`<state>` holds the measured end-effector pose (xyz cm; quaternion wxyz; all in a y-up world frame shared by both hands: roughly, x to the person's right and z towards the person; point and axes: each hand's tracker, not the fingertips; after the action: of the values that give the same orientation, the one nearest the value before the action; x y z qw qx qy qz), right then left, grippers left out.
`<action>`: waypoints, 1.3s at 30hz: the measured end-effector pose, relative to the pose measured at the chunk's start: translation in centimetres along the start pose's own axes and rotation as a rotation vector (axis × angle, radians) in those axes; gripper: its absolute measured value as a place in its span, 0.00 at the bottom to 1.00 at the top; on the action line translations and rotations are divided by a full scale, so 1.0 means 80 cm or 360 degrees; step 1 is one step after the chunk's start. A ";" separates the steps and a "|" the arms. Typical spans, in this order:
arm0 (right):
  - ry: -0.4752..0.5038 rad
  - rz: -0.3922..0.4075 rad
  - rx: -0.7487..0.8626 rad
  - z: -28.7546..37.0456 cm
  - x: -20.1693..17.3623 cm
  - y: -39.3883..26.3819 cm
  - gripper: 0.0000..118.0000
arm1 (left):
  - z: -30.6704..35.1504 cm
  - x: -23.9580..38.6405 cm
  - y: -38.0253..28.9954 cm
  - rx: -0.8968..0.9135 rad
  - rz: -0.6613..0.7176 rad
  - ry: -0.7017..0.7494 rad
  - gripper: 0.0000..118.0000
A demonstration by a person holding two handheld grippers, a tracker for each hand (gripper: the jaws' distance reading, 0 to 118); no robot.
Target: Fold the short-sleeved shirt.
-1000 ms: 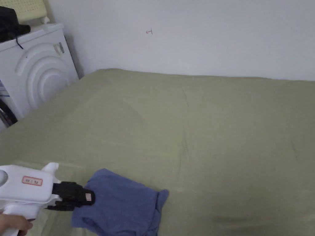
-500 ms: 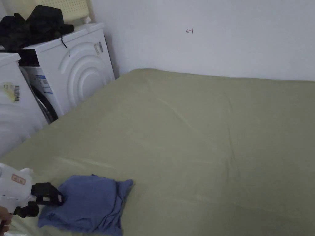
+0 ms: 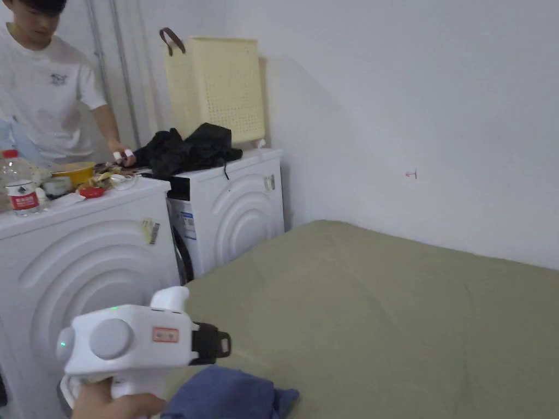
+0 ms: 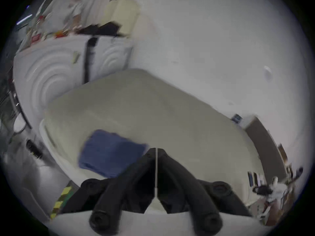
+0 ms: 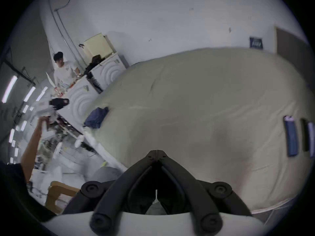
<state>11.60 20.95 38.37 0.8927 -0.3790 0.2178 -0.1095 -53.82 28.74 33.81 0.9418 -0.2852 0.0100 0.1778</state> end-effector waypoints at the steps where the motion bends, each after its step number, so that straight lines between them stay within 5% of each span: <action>1: -0.0056 0.0011 0.0037 0.010 0.001 0.002 0.00 | 0.008 0.037 -0.017 0.0021 -0.0055 -0.0050 0.00; 6: -0.0238 0.0059 0.0216 0.057 0.004 0.012 0.00 | 0.004 0.202 -0.103 0.0034 -0.0266 -0.0300 0.00; 12: -0.0531 0.0217 0.0488 0.093 -0.019 0.036 0.00 | 0.000 0.353 -0.152 0.0216 -0.0643 -0.0219 0.00; 23: -0.0879 0.0307 0.0978 0.152 -0.048 0.113 0.00 | 0.041 0.431 -0.098 0.0575 -0.0686 -0.0212 0.00; 25: -0.0907 0.0309 0.0994 0.150 -0.051 0.116 0.01 | 0.044 0.430 -0.093 0.0619 -0.0651 -0.0183 0.08; 26: -0.0940 0.0311 0.1006 0.146 -0.053 0.115 0.14 | 0.043 0.427 -0.089 0.0632 -0.0630 -0.0169 0.35; 27: -0.0990 0.0331 0.1022 0.142 -0.053 0.113 0.42 | 0.040 0.427 -0.087 0.0625 -0.0604 -0.0141 0.69; 28: -0.1022 0.0340 0.1007 0.135 -0.051 0.112 0.81 | 0.035 0.426 -0.087 0.0589 -0.0553 -0.0085 0.95; 29: -0.1053 0.0324 0.0958 0.127 -0.048 0.113 0.98 | 0.030 0.421 -0.088 0.0611 -0.0511 -0.0052 1.00; 39: -0.1098 0.0264 0.1055 0.118 -0.040 0.086 1.00 | 0.001 0.391 -0.104 0.0589 -0.0430 -0.0013 1.00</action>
<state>13.43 32.77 40.17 0.9912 -0.0698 -0.1080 0.0305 -21.70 32.64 34.56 0.9933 -0.1058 0.0003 0.0463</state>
